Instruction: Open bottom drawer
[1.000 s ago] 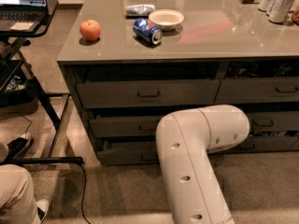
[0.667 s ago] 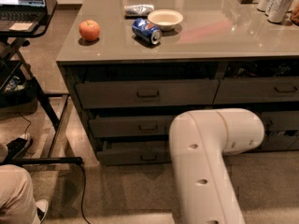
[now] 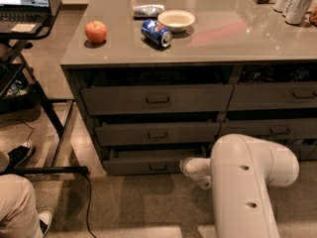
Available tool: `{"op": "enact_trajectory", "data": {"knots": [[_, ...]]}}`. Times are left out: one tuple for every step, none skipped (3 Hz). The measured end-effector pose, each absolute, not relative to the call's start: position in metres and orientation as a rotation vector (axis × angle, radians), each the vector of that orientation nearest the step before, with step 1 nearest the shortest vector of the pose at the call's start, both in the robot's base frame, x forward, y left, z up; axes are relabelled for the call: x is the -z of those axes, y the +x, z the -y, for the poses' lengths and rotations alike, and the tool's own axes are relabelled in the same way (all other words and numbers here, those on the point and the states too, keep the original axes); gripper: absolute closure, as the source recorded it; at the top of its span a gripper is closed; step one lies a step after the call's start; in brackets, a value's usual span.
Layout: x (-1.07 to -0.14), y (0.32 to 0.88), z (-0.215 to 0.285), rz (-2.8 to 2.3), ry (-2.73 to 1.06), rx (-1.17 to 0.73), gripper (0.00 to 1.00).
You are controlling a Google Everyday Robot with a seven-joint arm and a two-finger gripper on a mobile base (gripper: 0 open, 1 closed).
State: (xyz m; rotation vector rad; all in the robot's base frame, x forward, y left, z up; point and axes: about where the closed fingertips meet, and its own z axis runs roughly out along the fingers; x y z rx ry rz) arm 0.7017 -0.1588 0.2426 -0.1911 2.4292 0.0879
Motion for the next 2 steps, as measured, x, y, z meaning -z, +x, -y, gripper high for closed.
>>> {"op": "enact_trajectory", "data": {"knots": [[-0.253, 0.741, 0.141, -2.3, -0.191, -0.126, 1.0], [-0.259, 0.775, 0.135, -2.222, -0.208, -0.117, 1.0]]}}
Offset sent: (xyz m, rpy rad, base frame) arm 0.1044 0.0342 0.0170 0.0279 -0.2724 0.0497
